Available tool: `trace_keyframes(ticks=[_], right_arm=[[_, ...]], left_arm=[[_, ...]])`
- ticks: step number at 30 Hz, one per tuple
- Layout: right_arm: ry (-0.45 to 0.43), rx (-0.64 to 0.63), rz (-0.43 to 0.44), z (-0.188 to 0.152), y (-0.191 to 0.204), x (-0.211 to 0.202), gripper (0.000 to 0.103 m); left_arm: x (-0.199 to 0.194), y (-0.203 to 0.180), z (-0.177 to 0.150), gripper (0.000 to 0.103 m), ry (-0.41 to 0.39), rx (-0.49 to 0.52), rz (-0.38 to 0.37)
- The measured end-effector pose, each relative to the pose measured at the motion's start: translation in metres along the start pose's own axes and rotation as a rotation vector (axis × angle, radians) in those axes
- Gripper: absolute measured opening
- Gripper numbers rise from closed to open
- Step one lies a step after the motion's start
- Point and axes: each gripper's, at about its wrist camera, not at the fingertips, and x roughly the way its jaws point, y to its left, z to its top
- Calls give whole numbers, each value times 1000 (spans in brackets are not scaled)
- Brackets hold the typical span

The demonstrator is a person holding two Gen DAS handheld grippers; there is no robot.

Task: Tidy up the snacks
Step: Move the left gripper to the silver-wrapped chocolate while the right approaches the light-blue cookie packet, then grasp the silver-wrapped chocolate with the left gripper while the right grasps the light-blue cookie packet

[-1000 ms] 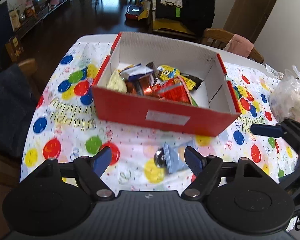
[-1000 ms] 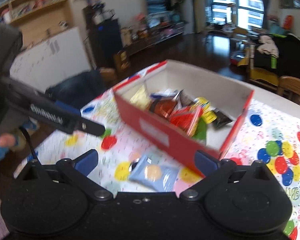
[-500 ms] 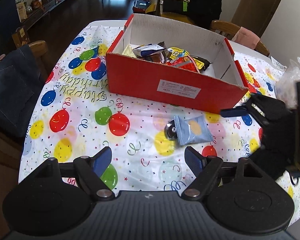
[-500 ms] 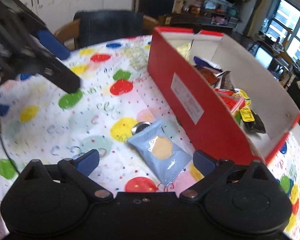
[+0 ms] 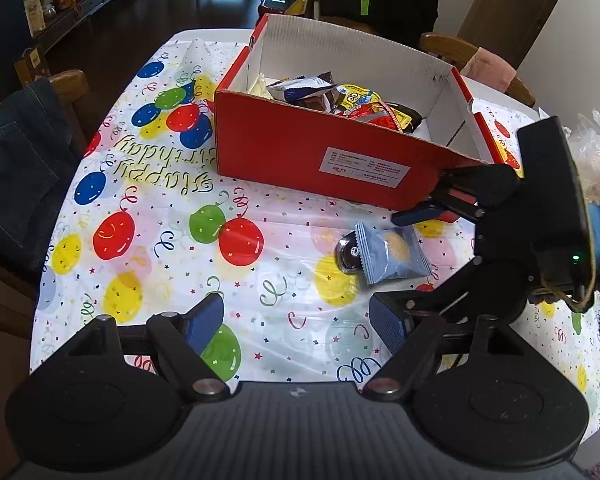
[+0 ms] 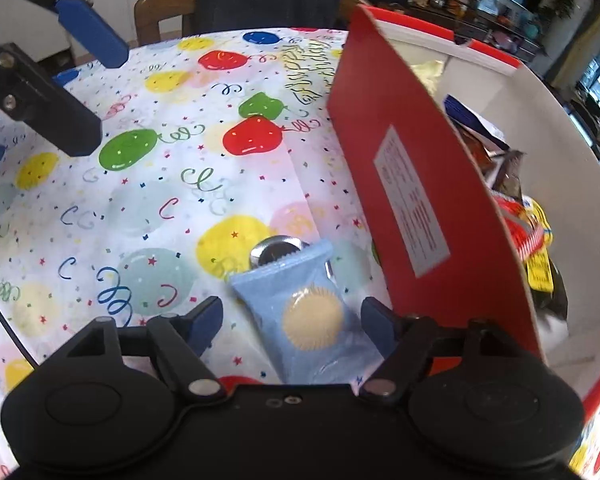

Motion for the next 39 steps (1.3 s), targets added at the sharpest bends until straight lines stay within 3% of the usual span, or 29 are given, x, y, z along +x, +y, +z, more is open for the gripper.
trace_keyframes(ticks=[12, 16, 18, 22, 27, 31, 35, 39], right_arm=[[28, 65, 79, -6, -4, -2, 64], [33, 79, 56, -18, 5, -11, 56], [37, 105, 38, -22, 7, -14, 48], [27, 166, 16, -35, 13, -24, 46], [-13, 325, -17, -58, 17, -42, 44], [-59, 480, -31, -81, 17, -63, 42], [-101, 629, -33, -101, 17, -74, 41], [-111, 682, -57, -110, 23, -79, 36]], left_arm=[[14, -1, 6, 80, 40, 34, -6], [22, -8, 11, 80, 25, 106, -14], [27, -14, 13, 80, 14, 156, -9], [42, -27, 18, 80, 8, 263, -28], [64, -46, 22, 80, 22, 396, -74], [87, -52, 28, 80, 59, 410, -96], [106, -56, 31, 78, 73, 415, -71], [121, -62, 32, 64, 98, 434, -55]])
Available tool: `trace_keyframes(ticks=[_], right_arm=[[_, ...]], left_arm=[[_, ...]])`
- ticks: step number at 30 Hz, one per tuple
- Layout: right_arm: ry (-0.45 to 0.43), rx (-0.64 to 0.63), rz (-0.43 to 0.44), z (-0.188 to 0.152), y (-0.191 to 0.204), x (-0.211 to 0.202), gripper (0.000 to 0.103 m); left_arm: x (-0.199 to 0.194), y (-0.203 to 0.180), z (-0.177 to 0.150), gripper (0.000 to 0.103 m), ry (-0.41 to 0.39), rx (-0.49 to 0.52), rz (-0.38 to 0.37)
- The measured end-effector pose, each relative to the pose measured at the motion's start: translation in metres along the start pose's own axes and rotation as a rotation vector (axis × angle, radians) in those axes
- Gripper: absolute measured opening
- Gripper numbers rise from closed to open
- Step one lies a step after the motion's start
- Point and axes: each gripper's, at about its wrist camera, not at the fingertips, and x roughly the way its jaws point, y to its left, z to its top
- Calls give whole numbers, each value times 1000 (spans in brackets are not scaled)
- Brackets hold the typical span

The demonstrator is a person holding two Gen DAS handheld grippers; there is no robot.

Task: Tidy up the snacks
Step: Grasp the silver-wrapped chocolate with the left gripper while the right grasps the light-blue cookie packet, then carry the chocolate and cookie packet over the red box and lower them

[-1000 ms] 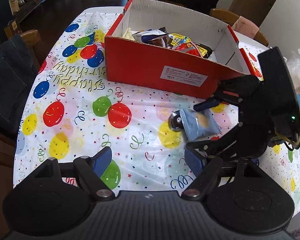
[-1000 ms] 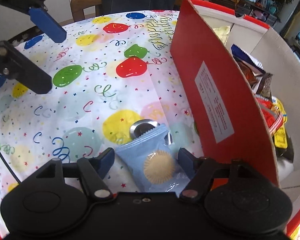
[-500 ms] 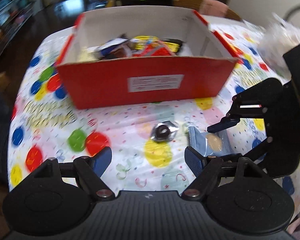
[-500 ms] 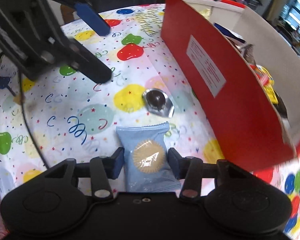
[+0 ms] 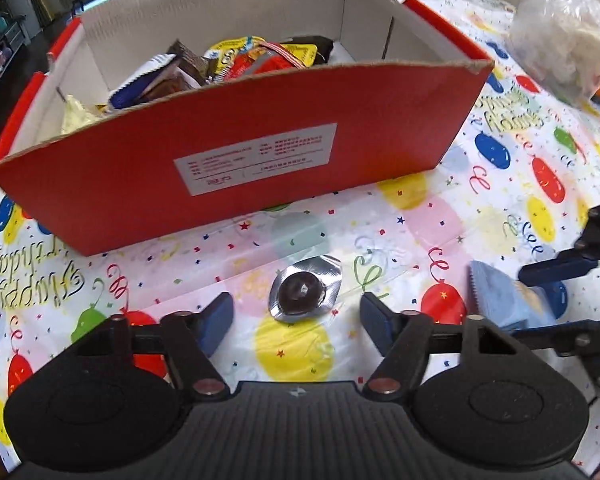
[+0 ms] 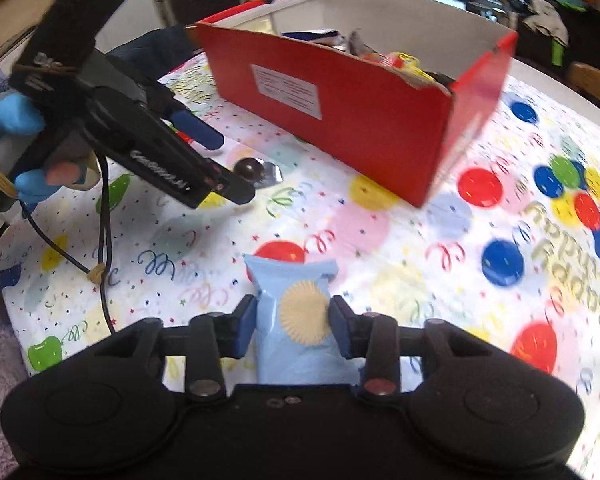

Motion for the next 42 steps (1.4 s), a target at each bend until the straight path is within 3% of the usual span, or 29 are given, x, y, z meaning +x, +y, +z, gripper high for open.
trace_keyframes(ticks=[5, 7, 9, 14, 29, 37, 42], right_arm=[[-24, 42, -12, -3, 2, -5, 32], [-34, 47, -20, -3, 3, -7, 29], [-39, 60, -29, -3, 3, -9, 27], [-49, 86, -49, -3, 1, -10, 26], [-120, 243, -51, -15, -17, -30, 17], [-146, 284, -84, -24, -35, -36, 17], [-140, 277, -46, -24, -38, -30, 18]], left_arm=[[6, -3, 3, 60, -4, 7, 10], [6, -3, 3, 53, -10, 3, 13], [5, -4, 3, 39, -17, 3, 16], [1, -4, 0, 35, -19, -26, 23], [-21, 15, -25, 33, -9, -216, -2], [-29, 10, -35, 33, -10, -229, 4], [-35, 6, -37, 33, -18, -227, 1]])
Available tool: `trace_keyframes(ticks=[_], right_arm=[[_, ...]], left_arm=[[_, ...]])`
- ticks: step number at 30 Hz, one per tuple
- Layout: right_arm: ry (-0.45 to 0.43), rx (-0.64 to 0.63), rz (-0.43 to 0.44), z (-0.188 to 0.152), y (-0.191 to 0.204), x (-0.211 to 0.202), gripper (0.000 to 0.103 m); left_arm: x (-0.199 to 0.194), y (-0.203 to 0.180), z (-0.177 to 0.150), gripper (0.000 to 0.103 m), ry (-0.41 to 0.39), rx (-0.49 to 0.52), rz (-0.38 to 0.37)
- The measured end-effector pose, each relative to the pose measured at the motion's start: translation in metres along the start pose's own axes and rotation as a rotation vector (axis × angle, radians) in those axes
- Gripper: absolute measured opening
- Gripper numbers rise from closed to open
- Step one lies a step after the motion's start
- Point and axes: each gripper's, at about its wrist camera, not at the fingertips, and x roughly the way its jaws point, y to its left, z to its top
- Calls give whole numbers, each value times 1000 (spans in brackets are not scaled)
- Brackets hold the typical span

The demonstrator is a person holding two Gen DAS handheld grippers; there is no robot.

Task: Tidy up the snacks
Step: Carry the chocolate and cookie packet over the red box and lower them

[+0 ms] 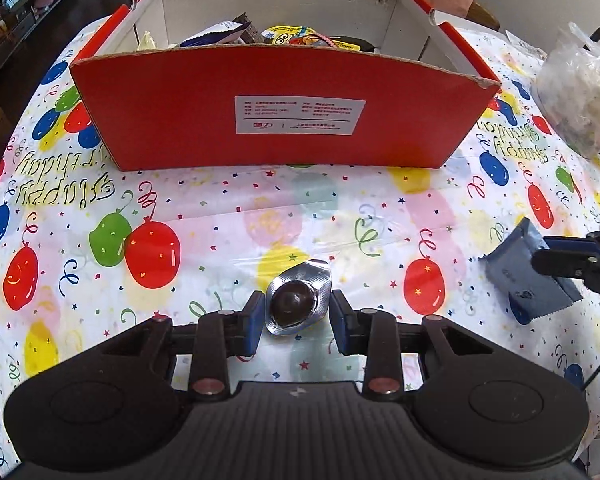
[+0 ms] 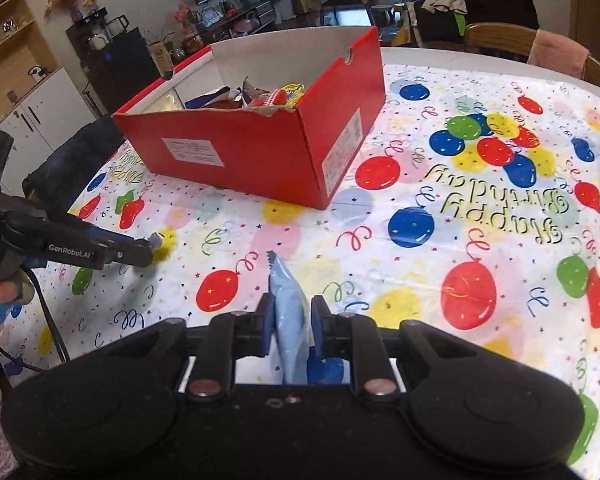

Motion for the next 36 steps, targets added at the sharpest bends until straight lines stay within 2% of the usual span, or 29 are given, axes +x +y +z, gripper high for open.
trace_keyframes(ticks=[2, 7, 15, 20, 25, 29, 36], right_arm=[[4, -3, 0, -1, 1, 4, 23], [28, -31, 12, 0, 8, 13, 27], [66, -79, -69, -6, 17, 31, 36], [67, -109, -89, -9, 22, 36, 37], [57, -104, -97, -10, 23, 34, 33], [51, -82, -92, -9, 23, 31, 18], [19, -60, -71, -7, 31, 16, 17]], left_arm=[[-2, -1, -1, 33, -2, 1, 2], [-4, -3, -3, 33, -3, -1, 3], [-7, -3, -8, 33, -4, -6, 6], [-10, -2, -11, 33, -5, -13, 8], [-10, -1, -12, 33, -6, -18, 13], [-10, 1, -12, 33, -5, -27, 15], [-15, -2, -10, 33, -8, -33, 25]])
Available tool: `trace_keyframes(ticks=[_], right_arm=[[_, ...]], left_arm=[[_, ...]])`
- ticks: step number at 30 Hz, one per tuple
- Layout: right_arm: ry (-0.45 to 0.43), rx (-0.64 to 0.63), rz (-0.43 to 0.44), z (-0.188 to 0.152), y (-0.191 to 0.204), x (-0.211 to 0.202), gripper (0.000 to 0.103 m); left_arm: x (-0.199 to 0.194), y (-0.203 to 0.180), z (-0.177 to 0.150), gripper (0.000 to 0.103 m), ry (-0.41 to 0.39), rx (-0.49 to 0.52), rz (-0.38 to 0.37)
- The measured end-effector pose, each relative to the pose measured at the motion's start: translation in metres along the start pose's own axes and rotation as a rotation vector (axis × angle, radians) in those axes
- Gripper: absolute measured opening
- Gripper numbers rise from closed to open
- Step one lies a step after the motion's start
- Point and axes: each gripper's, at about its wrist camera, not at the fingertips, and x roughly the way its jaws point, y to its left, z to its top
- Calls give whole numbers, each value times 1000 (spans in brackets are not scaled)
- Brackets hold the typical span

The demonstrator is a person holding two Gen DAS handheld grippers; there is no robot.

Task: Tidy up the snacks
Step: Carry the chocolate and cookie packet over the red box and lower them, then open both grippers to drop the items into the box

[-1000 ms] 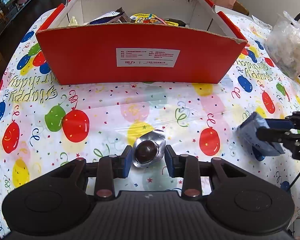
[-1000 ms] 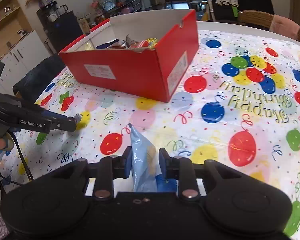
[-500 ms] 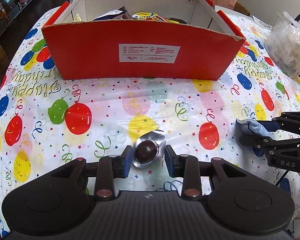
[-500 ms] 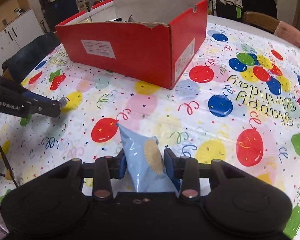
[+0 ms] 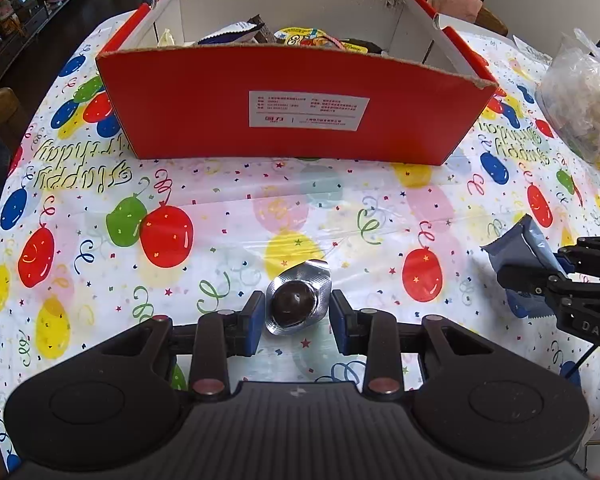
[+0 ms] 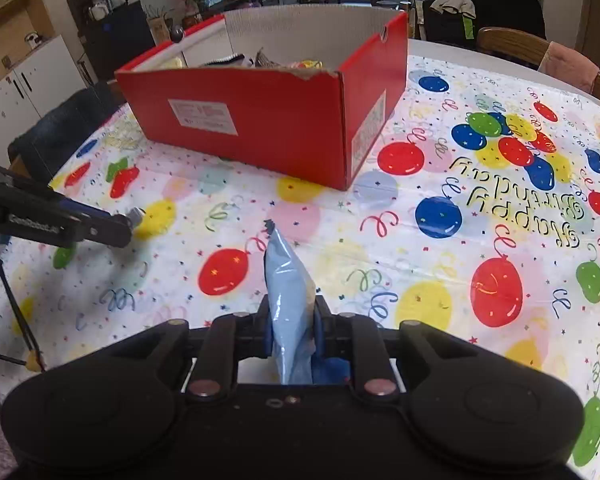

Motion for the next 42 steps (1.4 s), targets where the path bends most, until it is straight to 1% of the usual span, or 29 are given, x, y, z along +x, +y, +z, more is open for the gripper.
trace_keyframes(ticks=[5, 10, 14, 21, 24, 29, 34, 42], right_arm=[[-30, 10, 15, 8, 4, -14, 17], [-72, 11, 23, 27, 8, -28, 17], [-116, 0, 21, 50, 11, -39, 17], [-186, -17, 20, 105, 13, -43, 17], [-199, -28, 3, 125, 15, -37, 17], [-183, -20, -31, 154, 13, -12, 17], [-148, -8, -72, 175, 10, 18, 17], [-83, 10, -129, 197, 3, 60, 17]], left_arm=[[-11, -3, 5, 33, -20, -9, -14], [-27, -7, 16, 33, -56, -10, -19], [-41, -9, 31, 33, -95, -6, -10], [-61, -8, 74, 34, -167, 9, 8], [-64, -5, 93, 34, -184, 10, 21], [-55, 4, 125, 34, -181, -4, 41], [-37, 13, 151, 34, -147, -15, 60], [-6, 19, 187, 34, -88, -34, 82]])
